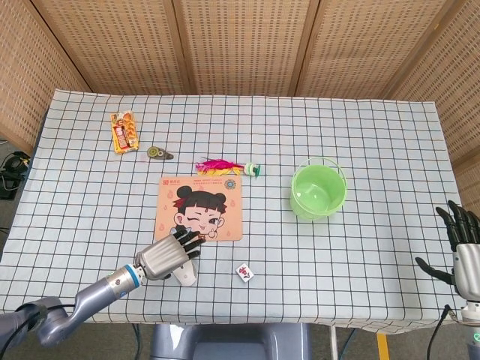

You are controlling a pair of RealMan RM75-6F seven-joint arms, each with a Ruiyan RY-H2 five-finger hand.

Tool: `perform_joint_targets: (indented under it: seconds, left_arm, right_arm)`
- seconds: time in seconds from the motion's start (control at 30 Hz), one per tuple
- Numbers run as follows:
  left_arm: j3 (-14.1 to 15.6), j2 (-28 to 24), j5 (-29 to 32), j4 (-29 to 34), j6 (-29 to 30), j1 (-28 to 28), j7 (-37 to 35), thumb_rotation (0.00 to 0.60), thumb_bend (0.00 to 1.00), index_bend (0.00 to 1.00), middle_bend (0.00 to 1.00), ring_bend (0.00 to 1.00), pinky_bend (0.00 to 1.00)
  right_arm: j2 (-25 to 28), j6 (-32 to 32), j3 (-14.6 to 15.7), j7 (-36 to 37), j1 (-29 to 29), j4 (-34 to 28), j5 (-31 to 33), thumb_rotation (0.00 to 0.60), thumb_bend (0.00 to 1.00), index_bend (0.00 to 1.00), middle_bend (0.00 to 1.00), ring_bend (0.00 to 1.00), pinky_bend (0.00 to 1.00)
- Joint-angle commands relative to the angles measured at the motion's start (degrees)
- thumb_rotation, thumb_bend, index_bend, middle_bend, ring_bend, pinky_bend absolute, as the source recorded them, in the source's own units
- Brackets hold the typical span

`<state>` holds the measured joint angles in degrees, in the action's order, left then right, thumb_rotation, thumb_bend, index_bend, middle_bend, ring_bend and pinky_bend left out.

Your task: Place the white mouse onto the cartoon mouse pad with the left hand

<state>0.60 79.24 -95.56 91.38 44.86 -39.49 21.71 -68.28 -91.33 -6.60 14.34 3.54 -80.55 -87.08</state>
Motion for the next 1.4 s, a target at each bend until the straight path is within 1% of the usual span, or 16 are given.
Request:
perform_joint_targets:
  seconds: [0.03,0.27,0.37,0.63,0.67,0.8,0.83,0.9,0.93,1.0,1.1,1.23,1.4]
  left_arm:
    - [-0.1,0.7,1.1,-0.2,-0.8,-0.5,1.2,0.6,0.04,0.26,0.08,0.05,0.18]
    - [0.0,2.6,3.8,-0.3,-2.5,-1.6,4.4,0.6,0.05,0.28,0.1,0.06,0.19]
    - [0.2,3.2,5.2,-0.7,-3.0,-1.9,5.3,0.6,0.05,0.3,0.11,0.07,0.2]
    - [1.1,4.5,7.1,-1.8,-3.5,-2.3,6.6,0.6,0.05,0.32,0.12,0.08,0.21]
    - [1.2,4.6,7.1,-1.8,-3.4,-2.4,6.6,0.6,0.08,0.34,0.15,0.1,0.22]
    - [1.7,5.1,6.9,-2.2,-2.7,-2.4,6.6,0.6,0.26,0.48,0.27,0.21,0.3]
    - [1.9,5.3,6.8,-2.3,-2.1,-2.2,6.6,0.6,0.33,0.54,0.32,0.25,0.33]
    - [2.1,5.6,6.4,-2.7,-1.0,-1.9,6.4,0.6,0.44,0.64,0.41,0.33,0.39]
    - [2.2,5.7,6.3,-2.8,-0.6,-1.8,6.2,0.6,0.46,0.66,0.43,0.35,0.41]
    - [2.3,5.6,5.7,-3.0,0.5,-1.7,5.9,0.6,0.49,0.7,0.47,0.38,0.43]
    - [2.3,5.3,4.2,-3.2,2.6,-1.6,4.8,0.6,0.51,0.73,0.48,0.4,0.44]
    - [2.2,4.1,1.0,-3.8,5.6,-2.1,2.3,0.6,0.51,0.73,0.48,0.4,0.44]
    - [2.6,2.3,-4.1,-6.9,7.5,-4.3,-0.4,0.6,0.51,0.73,0.48,0.4,0.44]
  right_arm:
    - [0.1,0.0,0.0,0.1,0.0,-0.1,0.0,0.6,0.08,0.13,0.0,0.0,0.0]
    - [0.4,-0.4,-0.1,0.7,-0.2,-0.3,0.0,0.6,0.08,0.13,0.0,0.0,0.0]
    - [0.5,-0.4,-0.2,1.1,-0.3,-0.3,0.1,0.6,0.08,0.13,0.0,0.0,0.0]
    - [0.6,-0.3,-0.2,1.3,-0.3,-0.3,0.1,0.6,0.08,0.13,0.0,0.0,0.0]
    - [0.6,-0.3,-0.3,1.3,-0.3,-0.3,0.1,0.6,0.08,0.13,0.0,0.0,0.0]
    - [0.6,-0.3,-0.3,1.4,-0.3,-0.3,0.2,0.6,0.08,0.13,0.0,0.0,0.0]
    - [0.6,-0.3,-0.3,1.5,-0.3,-0.3,0.2,0.6,0.08,0.13,0.0,0.0,0.0]
    - [0.6,-0.3,-0.3,1.6,-0.3,-0.3,0.1,0.6,0.08,0.13,0.0,0.0,0.0]
    - [0.6,-0.3,-0.3,1.6,-0.4,-0.3,0.1,0.6,0.08,0.13,0.0,0.0,0.0]
    - [0.6,-0.4,-0.3,1.6,-0.4,-0.3,0.1,0.6,0.08,0.13,0.0,0.0,0.0]
    - [0.7,-0.4,-0.3,1.6,-0.4,-0.3,0.1,0.6,0.08,0.13,0.0,0.0,0.0]
    - [0.7,-0.4,-0.4,1.7,-0.4,-0.2,0.3,0.6,0.08,0.13,0.0,0.0,0.0]
    - [0.5,0.7,-0.6,1.7,-0.2,0.4,1.3,0.6,0.08,0.13,0.0,0.0,0.0]
